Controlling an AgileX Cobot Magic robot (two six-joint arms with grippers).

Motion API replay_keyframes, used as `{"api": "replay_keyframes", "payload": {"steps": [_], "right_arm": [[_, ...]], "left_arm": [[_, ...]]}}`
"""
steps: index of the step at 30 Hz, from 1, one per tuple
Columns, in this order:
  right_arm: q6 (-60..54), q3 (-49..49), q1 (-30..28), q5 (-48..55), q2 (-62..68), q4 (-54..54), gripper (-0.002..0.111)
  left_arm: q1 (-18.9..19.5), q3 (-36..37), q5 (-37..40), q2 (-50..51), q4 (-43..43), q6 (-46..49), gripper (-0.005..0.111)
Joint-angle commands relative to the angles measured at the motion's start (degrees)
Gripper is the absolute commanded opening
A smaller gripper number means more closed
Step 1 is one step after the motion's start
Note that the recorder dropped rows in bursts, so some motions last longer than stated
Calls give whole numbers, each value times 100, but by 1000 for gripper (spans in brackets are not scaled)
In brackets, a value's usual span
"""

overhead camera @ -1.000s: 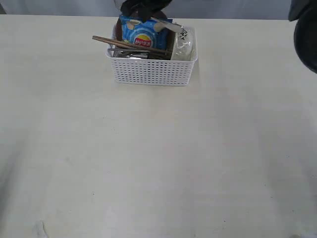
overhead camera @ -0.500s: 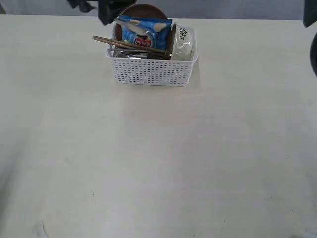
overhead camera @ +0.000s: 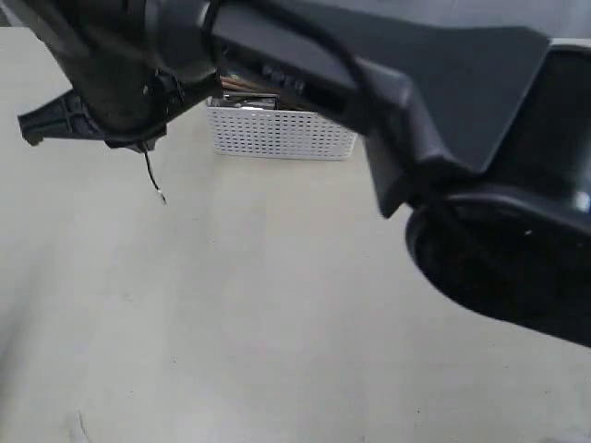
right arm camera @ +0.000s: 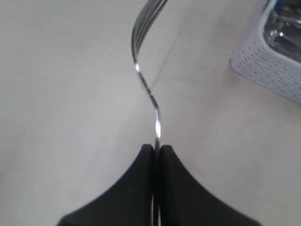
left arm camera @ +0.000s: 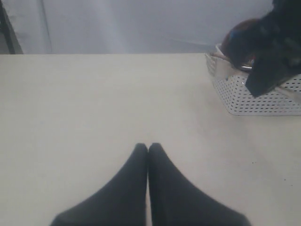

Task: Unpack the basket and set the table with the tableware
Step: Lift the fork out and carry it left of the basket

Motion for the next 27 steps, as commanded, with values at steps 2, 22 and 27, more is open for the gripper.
{"api": "replay_keyframes", "payload": {"steps": [2, 22, 27], "right_arm": [[1034, -41, 78, 80, 573, -410, 0], [2155, -41, 331, 80, 1354, -1534, 0], [2155, -41, 309, 80, 1399, -1490, 0]], "left_arm": [[11, 18, -61, -15, 52, -24, 0], [11, 18, -61, -15, 52, -24, 0], [11, 18, -61, -15, 52, -24, 0]]}}
